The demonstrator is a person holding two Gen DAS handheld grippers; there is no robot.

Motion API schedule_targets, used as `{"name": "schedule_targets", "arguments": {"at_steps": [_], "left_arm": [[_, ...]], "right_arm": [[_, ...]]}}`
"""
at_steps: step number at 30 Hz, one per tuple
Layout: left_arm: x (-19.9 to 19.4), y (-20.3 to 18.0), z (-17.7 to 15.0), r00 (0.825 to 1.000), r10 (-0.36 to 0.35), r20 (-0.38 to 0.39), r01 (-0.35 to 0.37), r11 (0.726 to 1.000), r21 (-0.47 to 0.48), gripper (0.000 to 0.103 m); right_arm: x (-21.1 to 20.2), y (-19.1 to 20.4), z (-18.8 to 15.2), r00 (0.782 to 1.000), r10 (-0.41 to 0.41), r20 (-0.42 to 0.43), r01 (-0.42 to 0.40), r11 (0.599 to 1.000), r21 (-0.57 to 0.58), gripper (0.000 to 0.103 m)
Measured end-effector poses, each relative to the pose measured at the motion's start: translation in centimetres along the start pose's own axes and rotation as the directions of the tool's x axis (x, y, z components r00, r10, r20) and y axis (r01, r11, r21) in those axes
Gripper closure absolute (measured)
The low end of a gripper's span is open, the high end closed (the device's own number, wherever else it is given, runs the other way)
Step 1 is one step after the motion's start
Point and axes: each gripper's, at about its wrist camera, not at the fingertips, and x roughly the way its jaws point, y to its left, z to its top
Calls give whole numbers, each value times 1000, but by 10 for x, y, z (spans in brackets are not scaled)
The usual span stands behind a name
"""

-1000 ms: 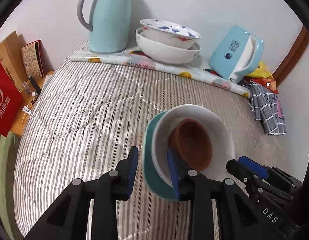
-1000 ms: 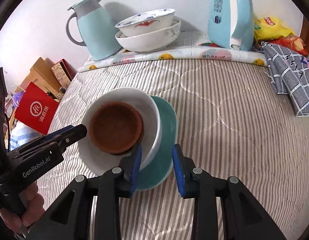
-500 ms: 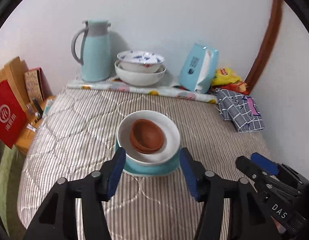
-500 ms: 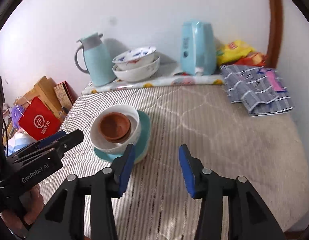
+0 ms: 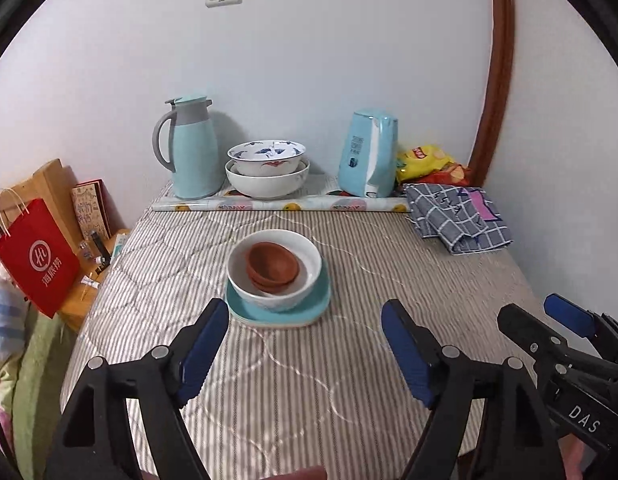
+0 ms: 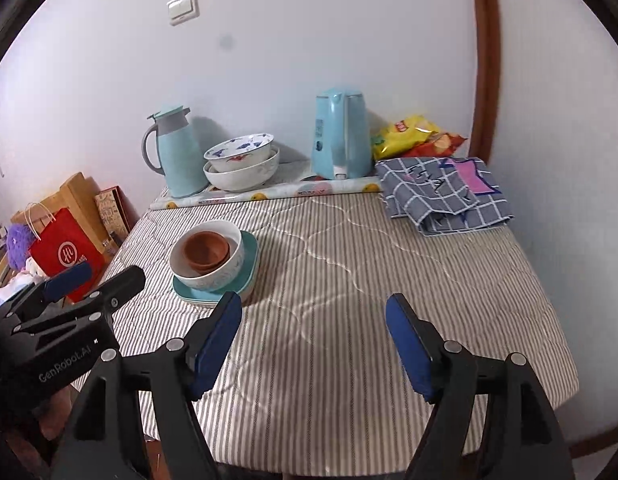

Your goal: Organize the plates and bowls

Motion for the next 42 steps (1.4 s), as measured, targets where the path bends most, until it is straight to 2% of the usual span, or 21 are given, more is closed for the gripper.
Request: {"name": "schedule_targets", "arguments": {"at_steps": [2,6,16,42], "left_arm": [[-5,-2,-3,1000,-4,2,4,1000,-6,22],[-12,-8,-9,1000,-6,10,6,1000,-1,21],[-17,-18,-16,1000,-16,12,16,1000,6,17],[-19,-17,-20,1000,3,6,-3,1000,11,17]], "right_arm": [[-8,-3,-3,1000,-9,3,9,1000,5,20],[-23,-11,-10,999,-37,26,37,999,5,11],[-35,-20,-19,996,-79,27,79,997,15,10],[-36,-18,-25,997,-72,28,72,997,11,10]]}}
